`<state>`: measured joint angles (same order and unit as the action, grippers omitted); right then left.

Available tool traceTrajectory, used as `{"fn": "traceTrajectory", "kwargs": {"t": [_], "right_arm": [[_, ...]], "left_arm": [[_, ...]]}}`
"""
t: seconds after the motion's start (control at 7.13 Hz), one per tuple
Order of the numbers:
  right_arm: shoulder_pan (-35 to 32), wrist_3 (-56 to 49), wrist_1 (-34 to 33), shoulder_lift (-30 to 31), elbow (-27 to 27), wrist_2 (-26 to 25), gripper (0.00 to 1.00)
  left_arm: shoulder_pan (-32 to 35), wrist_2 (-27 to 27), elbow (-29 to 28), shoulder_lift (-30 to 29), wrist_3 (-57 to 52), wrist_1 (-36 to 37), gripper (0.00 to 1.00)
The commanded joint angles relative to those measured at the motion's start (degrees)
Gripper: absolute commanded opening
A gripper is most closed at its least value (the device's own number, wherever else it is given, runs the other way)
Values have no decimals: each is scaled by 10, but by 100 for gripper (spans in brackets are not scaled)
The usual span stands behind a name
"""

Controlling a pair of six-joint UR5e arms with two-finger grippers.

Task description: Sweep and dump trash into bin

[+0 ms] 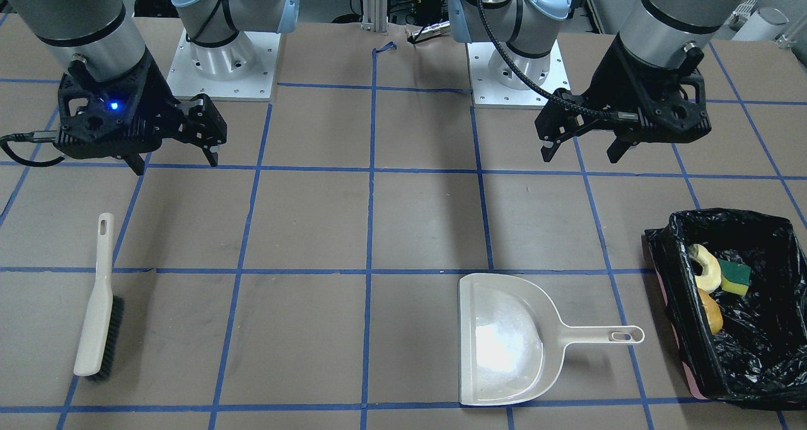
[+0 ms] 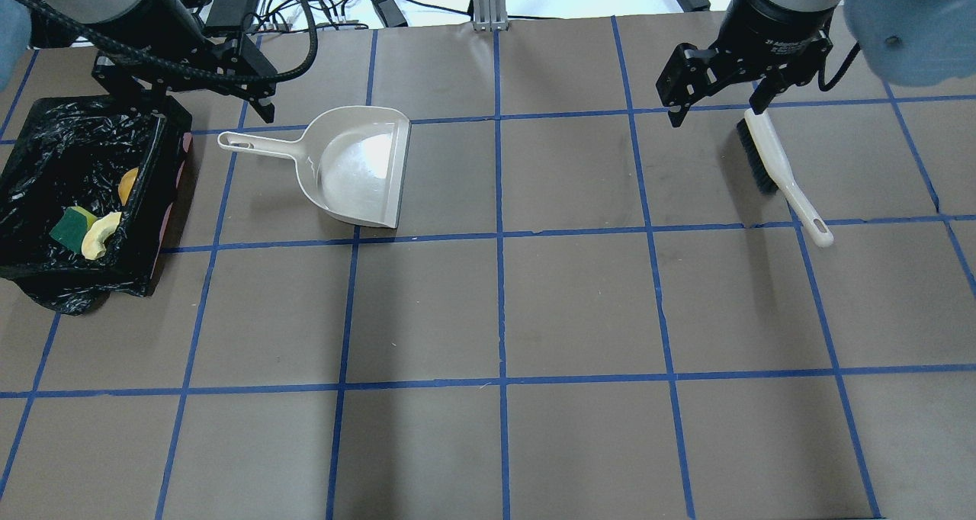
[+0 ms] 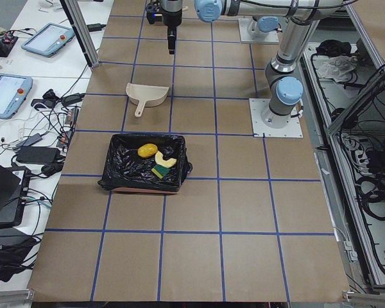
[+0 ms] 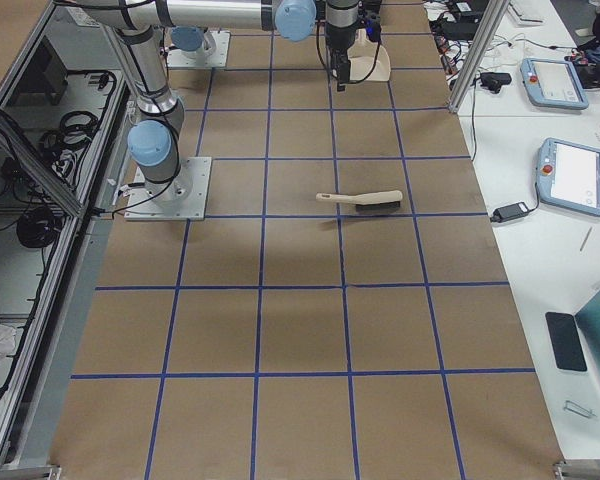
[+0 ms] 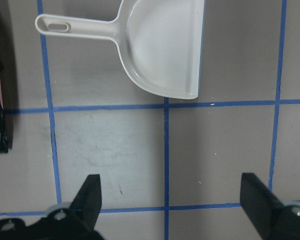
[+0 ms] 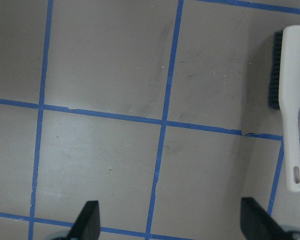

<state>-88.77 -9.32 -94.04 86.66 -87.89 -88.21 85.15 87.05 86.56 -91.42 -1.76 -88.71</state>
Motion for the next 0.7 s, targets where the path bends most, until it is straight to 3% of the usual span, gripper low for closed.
{"fn": "traceTrajectory", "kwargs": {"t": [0.0, 0.56], "right_arm": [[0, 0, 0, 0, 0, 1, 100], [0, 0, 0, 0, 0, 0, 100]], "left_arm": [[0, 0, 9, 5, 3, 13, 100], [0, 0, 10, 12, -6, 12, 100]]}}
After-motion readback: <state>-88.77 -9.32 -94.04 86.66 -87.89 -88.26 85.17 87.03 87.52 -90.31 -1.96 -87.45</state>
